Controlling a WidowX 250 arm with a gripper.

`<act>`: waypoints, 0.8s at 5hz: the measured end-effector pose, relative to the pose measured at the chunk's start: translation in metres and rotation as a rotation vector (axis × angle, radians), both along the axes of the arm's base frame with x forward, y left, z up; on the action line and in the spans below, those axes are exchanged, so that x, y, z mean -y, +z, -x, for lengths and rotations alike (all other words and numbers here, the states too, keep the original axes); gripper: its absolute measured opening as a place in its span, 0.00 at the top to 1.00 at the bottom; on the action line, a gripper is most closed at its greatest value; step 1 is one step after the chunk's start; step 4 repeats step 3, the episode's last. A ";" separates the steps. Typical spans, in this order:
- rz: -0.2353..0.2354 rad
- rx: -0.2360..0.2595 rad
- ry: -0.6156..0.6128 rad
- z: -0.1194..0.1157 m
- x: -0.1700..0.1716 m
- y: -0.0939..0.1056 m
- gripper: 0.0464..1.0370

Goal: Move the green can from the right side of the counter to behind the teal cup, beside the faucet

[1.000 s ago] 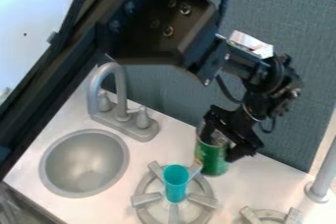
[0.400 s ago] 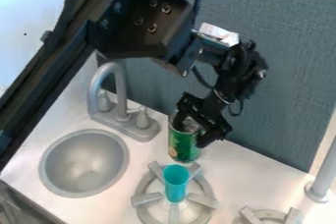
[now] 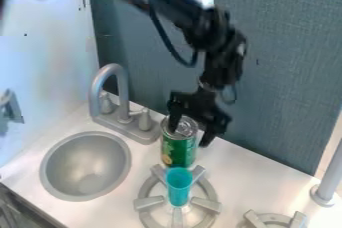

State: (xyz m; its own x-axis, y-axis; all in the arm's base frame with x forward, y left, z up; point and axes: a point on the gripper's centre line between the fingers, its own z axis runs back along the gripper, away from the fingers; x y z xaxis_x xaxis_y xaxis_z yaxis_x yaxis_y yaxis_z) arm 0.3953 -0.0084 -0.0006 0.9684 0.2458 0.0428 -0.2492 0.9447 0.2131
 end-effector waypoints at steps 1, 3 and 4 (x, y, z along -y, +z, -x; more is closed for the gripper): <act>0.051 0.115 -0.001 0.013 0.008 0.024 0.04; 0.112 -0.013 -0.168 0.068 0.043 0.006 0.04; 0.112 -0.013 -0.168 0.068 0.043 0.006 0.04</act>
